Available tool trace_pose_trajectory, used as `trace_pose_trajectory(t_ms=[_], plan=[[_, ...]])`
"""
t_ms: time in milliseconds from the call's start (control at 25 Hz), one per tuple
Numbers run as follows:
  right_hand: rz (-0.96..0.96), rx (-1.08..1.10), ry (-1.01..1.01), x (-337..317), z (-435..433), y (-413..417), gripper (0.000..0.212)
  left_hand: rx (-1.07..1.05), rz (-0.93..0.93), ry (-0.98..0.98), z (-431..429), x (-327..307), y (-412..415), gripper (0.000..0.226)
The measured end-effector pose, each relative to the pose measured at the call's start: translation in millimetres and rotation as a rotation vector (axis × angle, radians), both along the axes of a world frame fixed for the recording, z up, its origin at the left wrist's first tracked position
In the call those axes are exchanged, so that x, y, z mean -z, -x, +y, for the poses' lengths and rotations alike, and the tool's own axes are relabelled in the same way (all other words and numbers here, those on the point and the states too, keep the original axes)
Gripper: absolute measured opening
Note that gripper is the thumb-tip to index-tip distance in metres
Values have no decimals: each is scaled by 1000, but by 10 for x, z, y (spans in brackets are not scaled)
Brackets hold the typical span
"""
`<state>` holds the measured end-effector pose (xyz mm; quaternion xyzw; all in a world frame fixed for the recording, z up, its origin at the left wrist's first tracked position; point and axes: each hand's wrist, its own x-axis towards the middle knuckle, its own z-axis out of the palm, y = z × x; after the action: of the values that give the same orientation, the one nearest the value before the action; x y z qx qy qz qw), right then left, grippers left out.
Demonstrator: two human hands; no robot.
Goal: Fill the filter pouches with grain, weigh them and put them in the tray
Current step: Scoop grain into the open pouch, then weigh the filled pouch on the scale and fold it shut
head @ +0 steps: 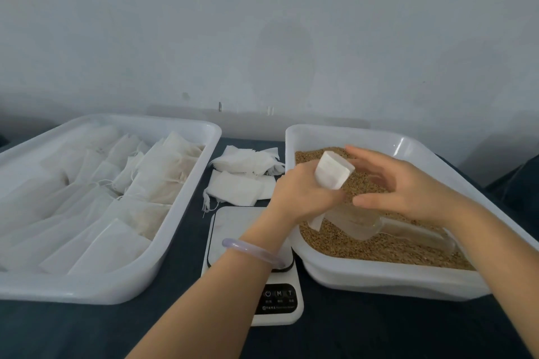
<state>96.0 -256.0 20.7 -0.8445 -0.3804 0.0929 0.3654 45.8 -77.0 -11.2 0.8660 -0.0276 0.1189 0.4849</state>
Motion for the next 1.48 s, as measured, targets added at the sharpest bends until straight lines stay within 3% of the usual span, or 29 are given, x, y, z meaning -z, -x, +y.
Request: trace_pose_trajectory(t_ms=[160,320,480,560,680,800,960,1120,1280,1480], plan=[[-7,-24,-257,-50,275,82,44,113,-60,247,77,-59,109,21],[32,-120,-365,-118,493,142,30,266,-27,255,307,-218,269,33],[34,-57,-470,-192,883,199,13,477,122,182,632,-536,397,19],[-24,-19,-381,-182,1079,237,18,441,198,-30,827,-563,434,10],[-179,32,-150,-44,1299,327,28,249,321,-358,1098,-386,472,21],[-198,-18,11,125,1386,376,35,163,338,-355,1206,-216,511,20],[-188,4,-6,178,1330,365,35,179,296,-411,1198,-105,480,21],[-231,-50,301,238,1320,371,36,98,200,-554,1232,-54,460,28],[-278,-24,272,259,1367,382,36,44,218,-588,1205,-40,479,34],[-345,-127,498,253,1427,375,35,36,297,-854,1088,-27,445,36]])
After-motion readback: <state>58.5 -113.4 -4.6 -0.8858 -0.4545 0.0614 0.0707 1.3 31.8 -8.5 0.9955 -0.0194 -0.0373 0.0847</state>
